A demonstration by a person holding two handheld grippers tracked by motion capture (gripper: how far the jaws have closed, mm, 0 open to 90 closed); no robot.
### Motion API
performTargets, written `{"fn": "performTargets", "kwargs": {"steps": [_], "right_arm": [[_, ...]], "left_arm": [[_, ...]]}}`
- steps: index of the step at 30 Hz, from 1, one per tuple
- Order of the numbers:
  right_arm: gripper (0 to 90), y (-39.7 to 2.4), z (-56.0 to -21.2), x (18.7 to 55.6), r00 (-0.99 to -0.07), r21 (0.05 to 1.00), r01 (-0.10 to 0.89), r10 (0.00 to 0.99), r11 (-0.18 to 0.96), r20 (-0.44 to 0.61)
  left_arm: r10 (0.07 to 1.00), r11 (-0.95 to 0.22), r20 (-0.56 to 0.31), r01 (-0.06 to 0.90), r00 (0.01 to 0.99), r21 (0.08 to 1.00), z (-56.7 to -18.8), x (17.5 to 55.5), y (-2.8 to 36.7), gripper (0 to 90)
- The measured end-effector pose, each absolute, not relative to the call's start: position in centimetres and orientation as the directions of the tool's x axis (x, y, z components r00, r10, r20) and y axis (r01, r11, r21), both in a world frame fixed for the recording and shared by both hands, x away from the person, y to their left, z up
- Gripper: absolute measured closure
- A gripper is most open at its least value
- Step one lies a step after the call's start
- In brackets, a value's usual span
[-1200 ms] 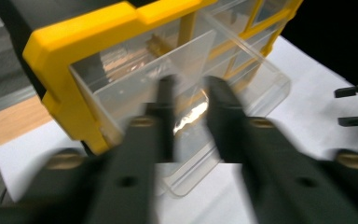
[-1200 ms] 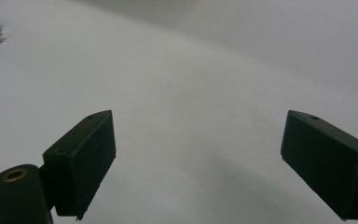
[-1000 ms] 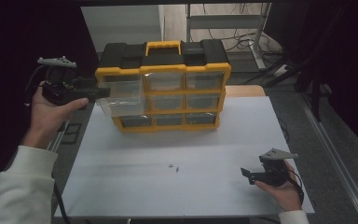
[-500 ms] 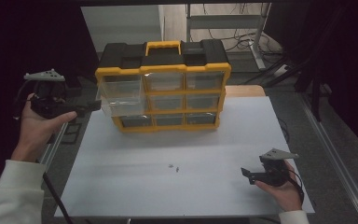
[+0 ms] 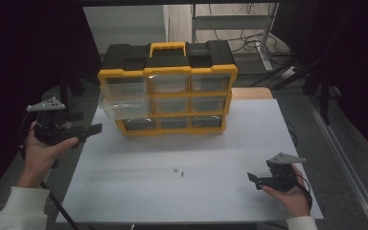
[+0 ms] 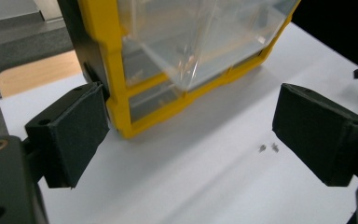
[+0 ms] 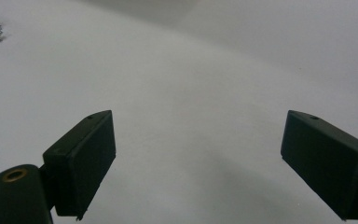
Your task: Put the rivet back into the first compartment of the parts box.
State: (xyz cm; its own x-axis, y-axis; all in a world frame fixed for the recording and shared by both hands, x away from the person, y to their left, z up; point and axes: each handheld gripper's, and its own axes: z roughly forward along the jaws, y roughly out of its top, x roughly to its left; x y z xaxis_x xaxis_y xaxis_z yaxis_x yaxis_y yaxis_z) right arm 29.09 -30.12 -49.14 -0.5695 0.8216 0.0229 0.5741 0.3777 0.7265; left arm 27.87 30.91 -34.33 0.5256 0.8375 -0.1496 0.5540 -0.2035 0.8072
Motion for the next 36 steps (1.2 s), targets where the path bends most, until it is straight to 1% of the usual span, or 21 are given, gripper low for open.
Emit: {"fn": "performTargets", "kwargs": {"steps": [9, 16, 19, 26, 34, 36], "right_arm": [[10.2, -30.2, -49.1, 29.0, -0.575, 0.734, 0.566, 0.818, 0.376, 0.024], [10.2, -30.1, -49.1, 29.0, -0.574, 0.733, 0.566, 0.819, 0.377, 0.022], [10.2, -30.1, -49.1, 29.0, -0.573, 0.733, 0.566, 0.819, 0.377, 0.022], [10.2, -30.1, -49.2, 29.0, -0.572, 0.730, 0.568, 0.820, 0.380, 0.018], [10.2, -30.1, -49.2, 29.0, -0.572, 0.729, 0.568, 0.820, 0.382, 0.016], [10.2, -30.1, -49.2, 29.0, -0.572, 0.728, 0.568, 0.820, 0.383, 0.015]], "left_arm": [[0.844, -0.226, -0.135, 0.573, 0.520, 0.788, -38.0, 26.5, 30.2, 11.1], [0.841, -0.212, -0.162, 0.589, 0.517, 0.780, -40.5, 25.5, 29.9, 11.6], [0.841, -0.219, -0.160, 0.595, 0.518, 0.774, -41.3, 25.4, 29.6, 11.8], [0.830, -0.251, -0.160, 0.614, 0.534, 0.748, -43.1, 25.5, 28.2, 11.9], [0.813, -0.283, -0.177, 0.641, 0.555, 0.714, -45.3, 26.2, 25.8, 12.7], [0.797, -0.302, -0.185, 0.645, 0.575, 0.702, -46.0, 26.4, 24.9, 12.7]]}}
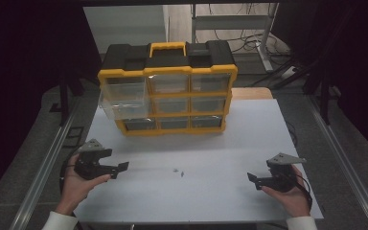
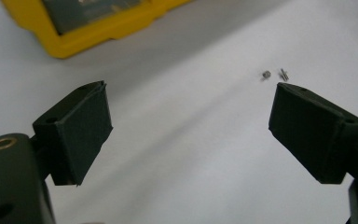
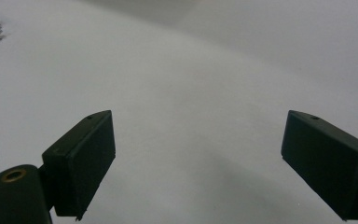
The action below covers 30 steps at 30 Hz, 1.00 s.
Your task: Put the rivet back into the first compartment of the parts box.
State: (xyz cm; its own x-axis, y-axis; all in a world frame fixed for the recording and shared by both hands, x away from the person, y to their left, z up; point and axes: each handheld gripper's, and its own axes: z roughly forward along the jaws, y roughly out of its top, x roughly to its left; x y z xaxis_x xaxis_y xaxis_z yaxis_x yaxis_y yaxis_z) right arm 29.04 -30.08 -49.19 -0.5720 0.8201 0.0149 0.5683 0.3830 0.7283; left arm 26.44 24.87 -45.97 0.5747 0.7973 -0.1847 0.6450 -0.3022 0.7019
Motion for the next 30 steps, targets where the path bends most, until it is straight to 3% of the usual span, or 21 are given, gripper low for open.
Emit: {"fn": "performTargets", "kwargs": {"steps": [17, 30], "right_arm": [[10.2, -30.1, -49.3, 29.1, -0.573, 0.723, 0.570, 0.820, 0.390, 0.009], [10.3, -30.1, -49.4, 29.1, -0.575, 0.719, 0.571, 0.818, 0.397, 0.004]], "left_arm": [[0.715, -0.450, -0.158, 0.620, 0.681, 0.643, -48.3, 28.3, 17.8, 14.1], [0.690, -0.514, -0.135, 0.613, 0.711, 0.600, -49.9, 30.6, 12.7, 19.0]]}}
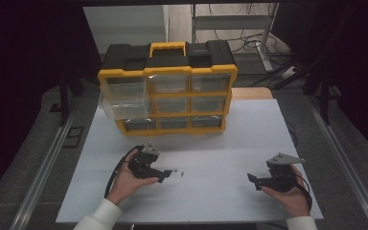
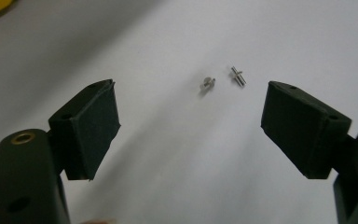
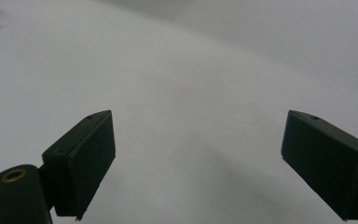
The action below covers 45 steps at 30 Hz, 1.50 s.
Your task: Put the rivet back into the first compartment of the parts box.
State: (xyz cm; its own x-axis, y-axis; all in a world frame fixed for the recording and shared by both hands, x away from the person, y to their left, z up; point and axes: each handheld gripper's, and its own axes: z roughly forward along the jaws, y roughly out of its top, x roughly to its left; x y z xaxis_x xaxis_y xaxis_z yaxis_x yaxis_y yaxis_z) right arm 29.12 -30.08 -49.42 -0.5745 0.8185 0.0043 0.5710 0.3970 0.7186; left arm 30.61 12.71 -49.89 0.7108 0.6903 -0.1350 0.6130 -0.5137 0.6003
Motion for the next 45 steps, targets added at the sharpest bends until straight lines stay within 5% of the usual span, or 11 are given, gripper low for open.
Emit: {"fn": "performTargets", "kwargs": {"steps": [14, 39, 45], "right_arm": [[10.3, -30.2, -49.5, 29.2, -0.575, 0.712, 0.576, 0.818, 0.401, 0.004], [10.6, -30.3, -49.5, 29.2, -0.568, 0.715, 0.575, 0.823, 0.398, -0.001], [10.9, -30.4, -49.4, 29.1, -0.563, 0.722, 0.570, 0.826, 0.393, -0.005]], "left_arm": [[0.695, -0.558, -0.106, 0.627, 0.711, 0.544, -51.4, 32.4, 10.1, 24.2], [0.612, -0.650, -0.085, 0.561, 0.787, 0.514, -52.0, 32.6, 8.5, 80.0], [0.612, -0.653, -0.076, 0.557, 0.787, 0.513, -52.0, 32.5, 8.4, 82.4]]}}
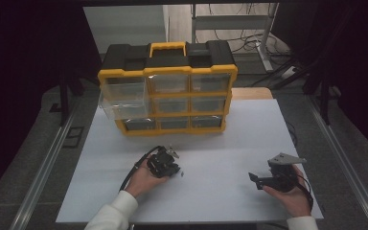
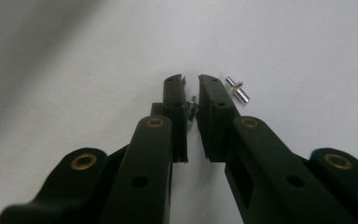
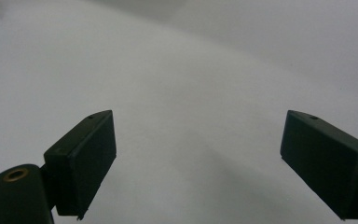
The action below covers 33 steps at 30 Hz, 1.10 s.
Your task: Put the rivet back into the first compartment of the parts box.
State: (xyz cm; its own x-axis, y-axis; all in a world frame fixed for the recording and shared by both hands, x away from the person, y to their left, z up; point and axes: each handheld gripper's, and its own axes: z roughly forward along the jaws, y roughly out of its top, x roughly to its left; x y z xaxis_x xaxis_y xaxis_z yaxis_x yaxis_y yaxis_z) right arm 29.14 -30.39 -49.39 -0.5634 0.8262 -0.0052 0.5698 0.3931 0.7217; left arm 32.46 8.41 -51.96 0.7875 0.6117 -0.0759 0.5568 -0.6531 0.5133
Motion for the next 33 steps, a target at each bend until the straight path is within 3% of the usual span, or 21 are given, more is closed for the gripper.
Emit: {"fn": "performTargets", "kwargs": {"steps": [8, 18, 33], "right_arm": [[10.8, -30.4, -49.4, 29.2, -0.562, 0.722, 0.570, 0.827, 0.392, -0.006], [10.8, -30.4, -49.4, 29.2, -0.563, 0.719, 0.572, 0.826, 0.395, -0.006], [10.8, -30.4, -49.4, 29.2, -0.563, 0.720, 0.573, 0.827, 0.391, -0.002]], "left_arm": [[0.612, -0.651, -0.085, 0.563, 0.786, 0.510, -51.6, 32.3, 8.7, 82.5], [0.632, -0.582, -0.146, 0.591, 0.761, 0.558, -49.4, 32.1, 11.1, 82.5], [0.665, -0.532, -0.158, 0.611, 0.730, 0.586, -47.2, 31.6, 14.9, 82.5]]}}
